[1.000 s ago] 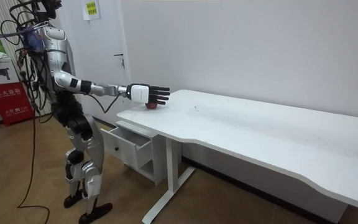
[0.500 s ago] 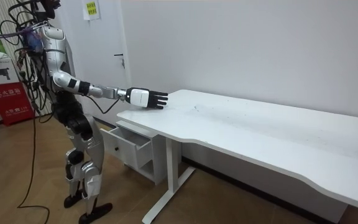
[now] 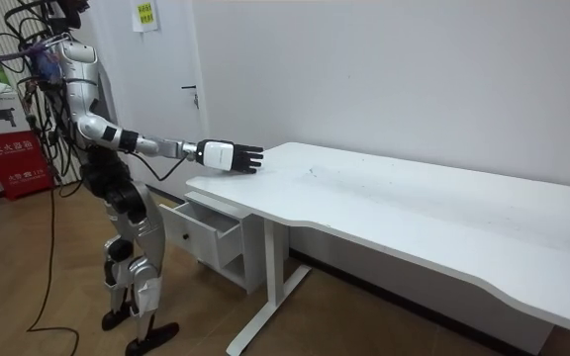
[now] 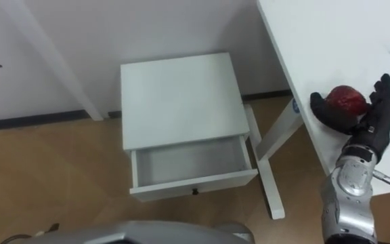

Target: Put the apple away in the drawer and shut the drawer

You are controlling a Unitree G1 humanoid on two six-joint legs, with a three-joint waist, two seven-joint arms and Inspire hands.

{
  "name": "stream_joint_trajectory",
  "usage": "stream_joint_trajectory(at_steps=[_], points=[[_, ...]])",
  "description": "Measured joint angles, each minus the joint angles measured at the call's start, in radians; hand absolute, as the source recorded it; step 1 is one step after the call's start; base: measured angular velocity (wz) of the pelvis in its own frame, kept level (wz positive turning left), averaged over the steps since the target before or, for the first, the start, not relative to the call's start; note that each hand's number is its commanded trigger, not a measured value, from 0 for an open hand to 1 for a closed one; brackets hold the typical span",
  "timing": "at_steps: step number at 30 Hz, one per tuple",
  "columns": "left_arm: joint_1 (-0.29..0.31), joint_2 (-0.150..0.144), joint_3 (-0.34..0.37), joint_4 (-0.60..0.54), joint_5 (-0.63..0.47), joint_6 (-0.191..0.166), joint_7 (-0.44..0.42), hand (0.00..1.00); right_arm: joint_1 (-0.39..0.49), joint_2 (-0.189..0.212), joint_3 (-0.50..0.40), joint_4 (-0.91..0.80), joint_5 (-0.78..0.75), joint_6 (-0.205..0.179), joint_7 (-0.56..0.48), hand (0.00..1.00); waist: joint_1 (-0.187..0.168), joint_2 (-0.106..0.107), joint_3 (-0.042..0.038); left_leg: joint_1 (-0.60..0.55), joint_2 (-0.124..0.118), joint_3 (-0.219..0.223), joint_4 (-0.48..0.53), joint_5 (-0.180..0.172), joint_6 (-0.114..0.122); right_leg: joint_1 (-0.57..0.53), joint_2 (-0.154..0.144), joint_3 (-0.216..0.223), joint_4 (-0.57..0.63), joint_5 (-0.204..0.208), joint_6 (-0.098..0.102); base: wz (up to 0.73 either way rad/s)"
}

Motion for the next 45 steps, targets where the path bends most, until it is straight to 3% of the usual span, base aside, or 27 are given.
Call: stream_joint_trajectory(at_steps=[12, 17, 24, 32, 36, 42, 45], points=[[0.000, 0.000, -0.001, 0.016, 0.000, 0.003, 0.000, 0.00, 0.000, 0.000, -0.001, 0.043, -0.007, -0.039, 0.001, 1.00, -0.003, 0.002, -0.0033, 0.001, 0.002, 0.001, -0.002, 0.000, -0.001, 0.000, 0.002, -0.001, -0.001, 0.000, -0.001, 0.00], [-0.006, 0.000, -0.001, 0.023, 0.000, 0.005, -0.001, 0.00, -0.001, 0.001, -0.001, 0.055, -0.097, -0.039, 0.013, 1.00, -0.003, -0.001, -0.0053, 0.003, 0.002, 0.002, 0.000, 0.000, -0.001, 0.003, 0.001, -0.002, -0.001, 0.000, -0.001, 0.00], [-0.007, 0.000, -0.002, 0.027, 0.000, 0.013, -0.002, 0.00, -0.014, 0.000, 0.011, 0.062, -0.143, -0.020, 0.045, 1.00, 0.002, -0.008, -0.0019, 0.001, 0.003, 0.002, 0.007, -0.001, -0.001, -0.002, 0.000, -0.006, 0.003, 0.001, -0.002, 0.00], [-0.006, -0.001, -0.061, 0.022, 0.006, 0.014, -0.012, 0.00, -0.010, 0.001, 0.033, 0.028, -0.158, -0.017, 0.115, 1.00, 0.002, -0.007, -0.0020, -0.002, 0.005, 0.002, 0.003, -0.001, -0.002, -0.001, 0.005, -0.008, -0.019, 0.011, -0.003, 0.00], [-0.026, -0.002, -0.086, 0.023, 0.009, 0.014, -0.035, 0.00, -0.013, 0.006, 0.111, -0.026, -0.158, -0.015, 0.177, 1.00, 0.010, -0.005, -0.0013, -0.016, 0.006, 0.001, 0.012, -0.001, -0.002, -0.005, 0.005, -0.008, -0.016, 0.012, -0.003, 0.01], [-0.047, -0.003, -0.115, 0.022, 0.011, 0.014, -0.048, 0.00, -0.034, 0.011, 0.298, -0.038, -0.245, 0.043, 0.380, 1.00, 0.040, -0.003, 0.0031, -0.021, 0.003, -0.020, 0.015, -0.001, -0.002, -0.002, 0.000, -0.033, -0.019, 0.013, -0.003, 0.12], [-0.049, -0.003, -0.115, 0.021, 0.011, 0.015, -0.049, 0.00, -0.037, 0.019, 0.318, -0.038, -0.273, 0.049, 0.448, 1.00, 0.063, 0.006, 0.0078, -0.035, 0.000, -0.037, 0.026, -0.001, -0.002, -0.002, -0.003, -0.044, -0.020, 0.014, -0.001, 0.16]])
